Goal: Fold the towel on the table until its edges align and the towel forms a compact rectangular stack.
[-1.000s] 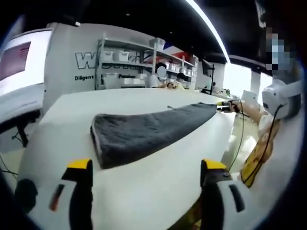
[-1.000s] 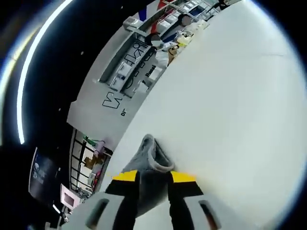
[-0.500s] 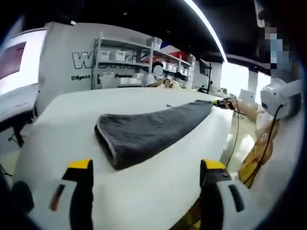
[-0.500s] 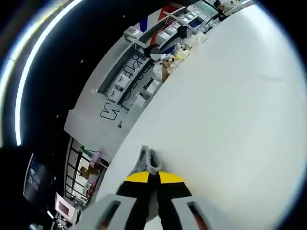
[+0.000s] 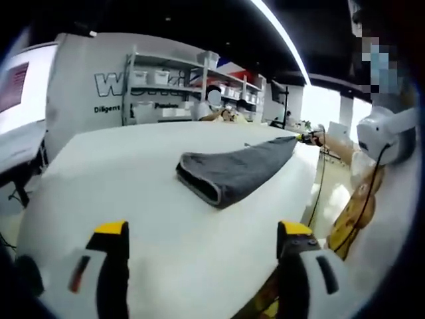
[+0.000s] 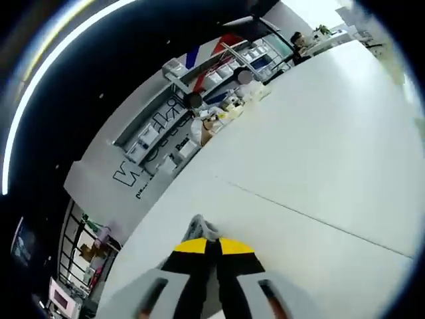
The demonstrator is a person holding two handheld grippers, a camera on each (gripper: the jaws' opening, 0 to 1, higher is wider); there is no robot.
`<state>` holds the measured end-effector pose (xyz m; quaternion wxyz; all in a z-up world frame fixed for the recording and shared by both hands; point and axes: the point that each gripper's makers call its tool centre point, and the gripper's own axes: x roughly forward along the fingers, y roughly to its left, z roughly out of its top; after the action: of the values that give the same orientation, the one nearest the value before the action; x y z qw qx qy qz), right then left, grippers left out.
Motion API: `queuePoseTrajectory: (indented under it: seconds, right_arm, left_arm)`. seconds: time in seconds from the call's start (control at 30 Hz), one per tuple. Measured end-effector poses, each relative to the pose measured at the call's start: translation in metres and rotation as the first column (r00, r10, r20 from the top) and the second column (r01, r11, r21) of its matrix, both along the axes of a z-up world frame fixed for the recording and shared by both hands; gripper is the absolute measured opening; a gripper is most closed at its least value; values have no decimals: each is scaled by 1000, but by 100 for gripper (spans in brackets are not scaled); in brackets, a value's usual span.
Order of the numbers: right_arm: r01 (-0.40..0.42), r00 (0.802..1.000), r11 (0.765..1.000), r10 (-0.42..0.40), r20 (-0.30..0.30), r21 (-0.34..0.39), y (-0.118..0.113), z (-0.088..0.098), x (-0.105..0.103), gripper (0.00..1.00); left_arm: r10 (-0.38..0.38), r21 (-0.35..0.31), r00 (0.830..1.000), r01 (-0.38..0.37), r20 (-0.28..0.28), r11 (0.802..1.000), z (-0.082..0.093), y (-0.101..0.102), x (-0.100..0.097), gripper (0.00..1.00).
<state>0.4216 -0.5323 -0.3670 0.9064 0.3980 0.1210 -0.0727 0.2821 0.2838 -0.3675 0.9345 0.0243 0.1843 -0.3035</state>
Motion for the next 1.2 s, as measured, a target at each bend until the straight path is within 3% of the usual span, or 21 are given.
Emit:
queuePoseTrajectory:
  seconds: [0.23,0.4,0.57,0.77,0.8,0.83,1.0,1.17,1.2]
  right_arm:
    - [-60,998,991,64,25,-119,20,19,0,3]
    - [-119,990,977,131,53,-177,50,40,-2,3]
    - [-171,978,956,194,73,-239,75,58,-1,3]
    - [-255,954,895,295,57,-366,116,75,1,3]
    - [-280,945,867,326,43,-412,132,78,1,3]
    - [-287,942,861,333,39,-420,136,78,1,3]
    - [-399,893,784,450,-7,-476,200,74,0,4]
    - [-472,853,746,521,-30,-470,247,60,1,4]
    - [-482,847,747,531,-24,-458,259,57,1,4]
  left_arm:
    - [-21,14,1000,21,3,1000,7,-9,10,97]
    - [-109,51,994,108,26,993,25,-39,29,97]
    - [-136,62,990,134,29,989,28,-53,36,97]
    - [-148,69,989,147,14,987,23,-57,34,97]
    - [-149,66,989,148,12,987,23,-56,33,97]
    - [-149,65,989,148,11,987,22,-56,33,97]
    - [-147,62,989,146,15,987,22,-51,31,97]
    - [-155,50,988,154,18,987,19,-49,30,97]
    - [-159,48,987,158,16,986,17,-49,30,97]
